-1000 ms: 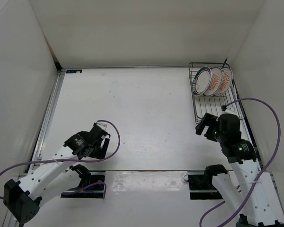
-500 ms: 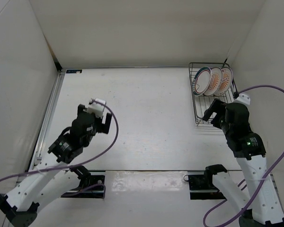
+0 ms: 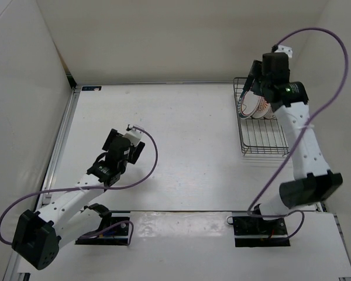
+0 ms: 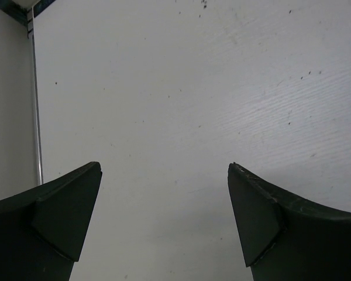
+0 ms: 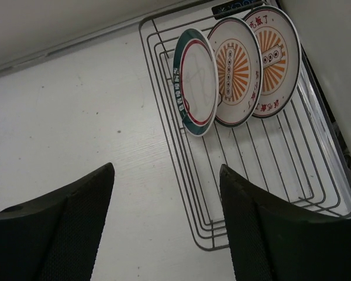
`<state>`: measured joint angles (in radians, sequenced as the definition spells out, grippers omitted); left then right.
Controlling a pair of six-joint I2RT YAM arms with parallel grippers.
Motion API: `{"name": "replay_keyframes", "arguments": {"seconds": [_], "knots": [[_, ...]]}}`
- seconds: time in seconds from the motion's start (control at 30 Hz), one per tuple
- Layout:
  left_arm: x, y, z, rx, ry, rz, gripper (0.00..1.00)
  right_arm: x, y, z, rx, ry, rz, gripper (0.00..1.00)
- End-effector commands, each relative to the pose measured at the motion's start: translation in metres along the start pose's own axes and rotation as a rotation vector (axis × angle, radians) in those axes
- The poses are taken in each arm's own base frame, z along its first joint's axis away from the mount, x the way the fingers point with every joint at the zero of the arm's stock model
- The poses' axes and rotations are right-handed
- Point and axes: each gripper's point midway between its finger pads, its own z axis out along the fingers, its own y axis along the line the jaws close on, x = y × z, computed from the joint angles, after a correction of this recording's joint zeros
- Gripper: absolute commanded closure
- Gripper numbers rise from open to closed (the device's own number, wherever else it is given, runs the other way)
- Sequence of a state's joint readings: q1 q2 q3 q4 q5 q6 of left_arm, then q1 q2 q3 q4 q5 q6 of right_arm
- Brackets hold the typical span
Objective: Unload the plates from the dish rack
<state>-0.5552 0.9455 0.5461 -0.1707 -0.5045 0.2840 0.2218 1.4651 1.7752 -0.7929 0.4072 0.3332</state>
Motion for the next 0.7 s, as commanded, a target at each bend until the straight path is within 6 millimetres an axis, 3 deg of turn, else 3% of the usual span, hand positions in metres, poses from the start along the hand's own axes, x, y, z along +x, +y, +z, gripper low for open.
{"name": "replay_keyframes", "arguments": {"seconds": [0.0,0.03,0.07,0.13,0.17,0.2,0.23,0.3,0.33,0.57,0.6,0.67], "knots": [[-0.050,0.011,-0.006,-0.001,-0.175,-0.128,0.00,-0.030,0.001,0.015,0.019,-0.053,-0.021,0.27],[-0.046,0.006,-0.007,0.012,-0.170,-0.129,0.00,-0.029,0.000,0.021,0.038,-0.042,-0.025,0.30],[-0.046,0.005,-0.011,0.024,-0.171,-0.151,0.00,-0.019,-0.001,0.046,0.076,-0.007,-0.034,0.34],[-0.045,-0.003,-0.015,0.063,-0.160,-0.168,0.00,-0.017,-0.017,0.060,0.148,0.000,-0.005,0.40],[-0.042,-0.004,-0.019,0.070,-0.152,-0.175,0.00,-0.008,-0.024,0.075,0.175,0.031,0.011,0.51],[-0.041,-0.004,-0.021,0.071,-0.144,-0.180,0.00,-0.004,-0.032,0.086,0.196,0.046,0.028,0.51],[-0.035,-0.010,-0.024,0.095,-0.117,-0.160,0.00,0.005,-0.026,0.099,0.152,0.085,0.037,0.51],[-0.039,-0.012,-0.028,0.117,-0.126,-0.150,0.00,0.017,-0.032,0.116,0.157,0.134,0.061,0.47],[-0.040,-0.011,-0.030,0.115,-0.136,-0.154,0.00,0.016,-0.042,0.121,0.176,0.136,0.098,0.45],[-0.038,-0.010,-0.030,0.111,-0.122,-0.159,0.00,0.035,-0.043,0.159,0.119,0.234,0.093,0.31],[-0.037,-0.011,-0.030,0.115,-0.115,-0.154,0.00,0.033,-0.055,0.163,0.129,0.234,0.112,0.31],[-0.038,-0.010,-0.031,0.114,-0.121,-0.157,0.00,0.042,-0.059,0.176,0.133,0.261,0.132,0.30]]}}
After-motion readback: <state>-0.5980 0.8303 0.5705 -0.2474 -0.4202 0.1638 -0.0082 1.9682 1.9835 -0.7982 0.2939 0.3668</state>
